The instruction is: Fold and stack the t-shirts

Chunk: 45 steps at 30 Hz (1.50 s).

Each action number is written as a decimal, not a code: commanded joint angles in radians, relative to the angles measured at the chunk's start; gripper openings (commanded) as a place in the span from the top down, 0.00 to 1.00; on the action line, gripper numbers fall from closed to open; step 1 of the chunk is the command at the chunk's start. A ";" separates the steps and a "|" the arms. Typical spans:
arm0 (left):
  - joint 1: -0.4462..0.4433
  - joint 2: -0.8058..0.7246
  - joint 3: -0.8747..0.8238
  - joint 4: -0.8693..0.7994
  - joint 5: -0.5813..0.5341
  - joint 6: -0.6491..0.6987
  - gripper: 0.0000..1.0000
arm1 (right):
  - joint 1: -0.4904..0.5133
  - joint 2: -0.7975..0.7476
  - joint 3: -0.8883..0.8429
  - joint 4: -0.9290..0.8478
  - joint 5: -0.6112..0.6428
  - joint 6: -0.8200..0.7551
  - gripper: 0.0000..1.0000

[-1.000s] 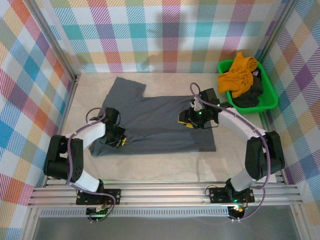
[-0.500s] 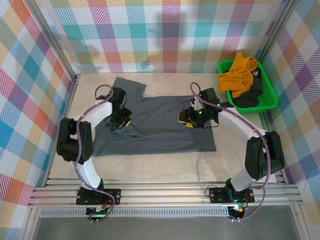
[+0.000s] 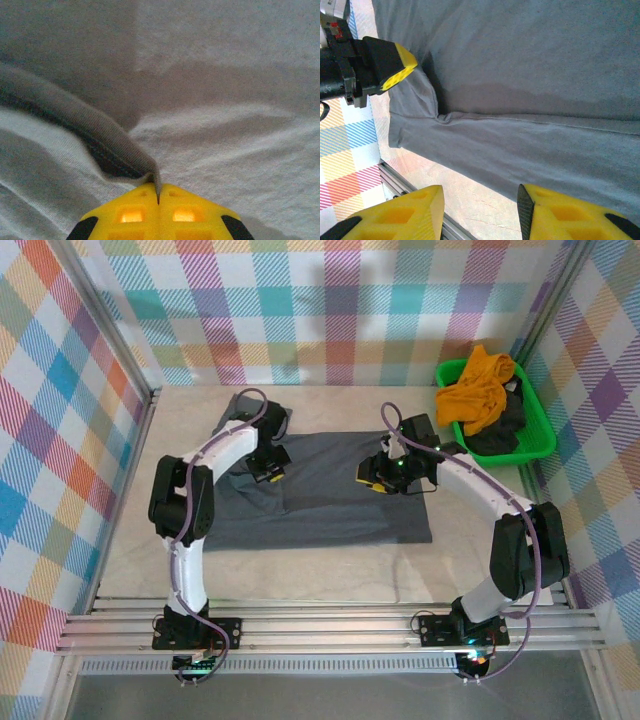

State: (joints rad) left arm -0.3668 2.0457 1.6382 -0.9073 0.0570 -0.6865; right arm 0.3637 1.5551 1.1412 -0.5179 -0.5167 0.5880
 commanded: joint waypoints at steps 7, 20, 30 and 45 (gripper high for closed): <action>-0.027 0.073 0.062 -0.066 -0.046 0.118 1.00 | 0.004 0.002 0.012 -0.013 -0.012 0.008 0.56; -0.024 -0.030 0.089 -0.084 -0.124 0.045 0.43 | -0.013 -0.010 -0.049 -0.052 0.103 0.036 0.55; 0.202 -0.259 -0.344 -0.018 0.050 -0.132 0.69 | -0.072 0.054 -0.156 -0.153 0.238 0.037 0.61; 0.269 -0.217 -0.581 -0.031 -0.010 -0.085 0.86 | 0.028 0.250 -0.159 -0.312 0.319 0.057 0.62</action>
State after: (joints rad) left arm -0.0959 1.8198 1.1324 -0.8604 0.1097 -0.7940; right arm 0.3500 1.7683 1.0325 -0.7593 -0.2344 0.6331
